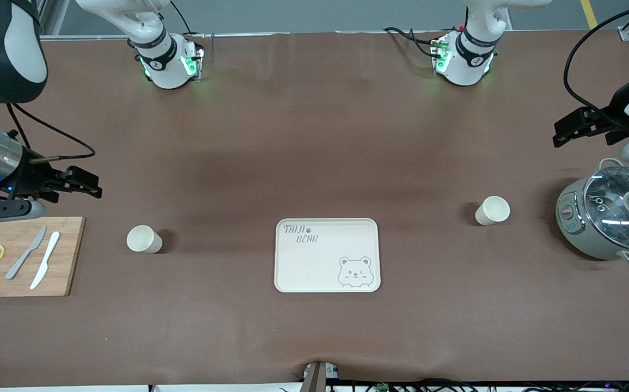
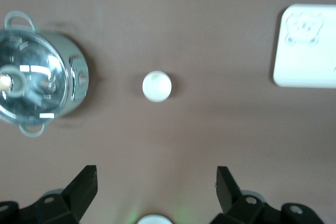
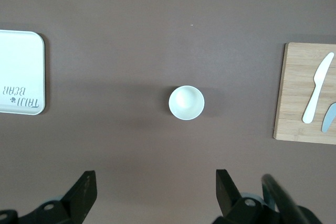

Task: Place white IKEA cup upright on tray with both arms
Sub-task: 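Move the left gripper toward the white cup beside the steel pot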

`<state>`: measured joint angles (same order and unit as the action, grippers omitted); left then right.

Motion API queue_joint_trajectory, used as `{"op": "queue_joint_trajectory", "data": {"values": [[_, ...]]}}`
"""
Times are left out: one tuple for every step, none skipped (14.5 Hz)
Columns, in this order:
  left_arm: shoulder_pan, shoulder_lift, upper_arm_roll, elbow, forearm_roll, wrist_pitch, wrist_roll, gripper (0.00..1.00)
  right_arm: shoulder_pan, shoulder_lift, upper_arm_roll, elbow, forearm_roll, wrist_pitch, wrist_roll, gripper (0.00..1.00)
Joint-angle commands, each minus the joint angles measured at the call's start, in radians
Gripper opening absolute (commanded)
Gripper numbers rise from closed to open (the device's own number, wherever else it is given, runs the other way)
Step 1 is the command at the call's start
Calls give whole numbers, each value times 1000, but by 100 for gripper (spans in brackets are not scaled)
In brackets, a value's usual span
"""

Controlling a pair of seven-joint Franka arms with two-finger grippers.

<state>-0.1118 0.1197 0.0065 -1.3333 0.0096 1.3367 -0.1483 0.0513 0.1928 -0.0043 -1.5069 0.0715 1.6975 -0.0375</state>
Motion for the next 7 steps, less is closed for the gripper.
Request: {"op": "queue_joint_trajectory", "data": {"values": [[9, 41, -11, -12, -22, -45, -80, 100, 1, -10, 4, -7, -18, -7, 13, 100], [1, 60, -11, -12, -40, -48, -76, 100, 1, -12, 4, -7, -18, -12, 13, 100], [-3, 75, -11, -10, -84, -36, -94, 100, 1, -12, 4, -7, -18, -12, 13, 100], [-3, 115, -8, -6, -101, -24, -97, 100, 1, -12, 4, -7, -18, -12, 13, 100], [3, 126, 1, 0, -94, -19, -94, 100, 1, -12, 6, -7, -18, -12, 13, 100], [14, 124, 9, 11, -89, -4, -88, 100, 1, -12, 4, -7, -18, -12, 13, 100], [24, 121, 32, 16, -92, 30, -74, 100, 1, -10, 6, -7, -18, -12, 13, 100]]}}
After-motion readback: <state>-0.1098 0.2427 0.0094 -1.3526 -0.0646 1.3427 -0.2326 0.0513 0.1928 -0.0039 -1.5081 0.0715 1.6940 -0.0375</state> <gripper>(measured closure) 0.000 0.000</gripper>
